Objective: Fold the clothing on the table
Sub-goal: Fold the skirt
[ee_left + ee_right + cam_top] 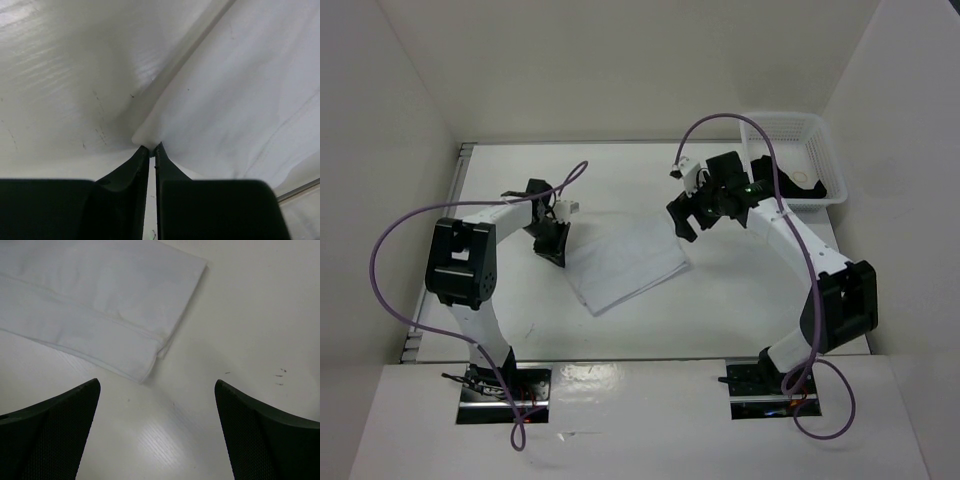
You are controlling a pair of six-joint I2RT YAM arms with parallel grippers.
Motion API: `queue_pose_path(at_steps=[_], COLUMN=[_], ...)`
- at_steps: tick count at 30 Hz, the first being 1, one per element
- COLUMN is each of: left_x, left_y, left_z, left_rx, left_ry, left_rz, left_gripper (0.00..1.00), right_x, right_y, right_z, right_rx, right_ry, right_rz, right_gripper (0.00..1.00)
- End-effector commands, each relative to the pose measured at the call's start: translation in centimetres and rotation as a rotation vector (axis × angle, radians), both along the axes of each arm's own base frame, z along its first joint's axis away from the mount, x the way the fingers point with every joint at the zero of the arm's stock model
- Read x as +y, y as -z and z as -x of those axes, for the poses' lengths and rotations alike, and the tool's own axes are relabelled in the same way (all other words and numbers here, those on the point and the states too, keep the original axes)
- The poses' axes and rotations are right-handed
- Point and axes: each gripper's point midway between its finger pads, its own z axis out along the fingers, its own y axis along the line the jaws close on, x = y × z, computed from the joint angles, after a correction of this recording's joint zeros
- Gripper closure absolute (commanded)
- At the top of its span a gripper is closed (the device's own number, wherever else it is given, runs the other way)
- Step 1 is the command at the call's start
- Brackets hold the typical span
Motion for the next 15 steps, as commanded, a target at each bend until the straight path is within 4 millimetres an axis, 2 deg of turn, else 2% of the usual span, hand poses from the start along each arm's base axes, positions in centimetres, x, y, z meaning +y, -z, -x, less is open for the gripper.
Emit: queue_pose_path(at_steps=[1,7,11,13,14,15], left_x=[-0.1,-0.4,0.7,1.3,1.6,1.9], left_y=[0.3,0.4,0.7,0.7,0.6,0.9], left_z=[-2.0,-2.9,-3.3,-3.5,-3.5,-3.5], left_rx=[-0.037,-0.044,-0.05,-0.05,-0.049,-0.04], left_ry=[-0.033,-0.066,-0.116,-0.131,-0.143,-0.152], left_rz=[0.003,0.01,0.005,0.005,0.013,0.012], left_gripper=[0.88,0.95,0.96,0.96,0.96,0.97], right_x=[0.9,1.1,1.4,1.9,2.2,2.5], right_y=[-0.2,1.2,4.2,6.4,6.5,8.3], right_z=[-1.3,-3.7,-5.4,-6.2,-7.0,-7.2], right_rx=[-0.006,0.026,0.108,0.154,0.15,0.193], right_ry=[-0.001,0.077,0.143,0.171,0.178,0.18], right_rz=[-0.028,-0.012,0.01,0.006,-0.002,0.005], right_gripper=[0.01,0.01,0.01,0.01,0.01,0.01])
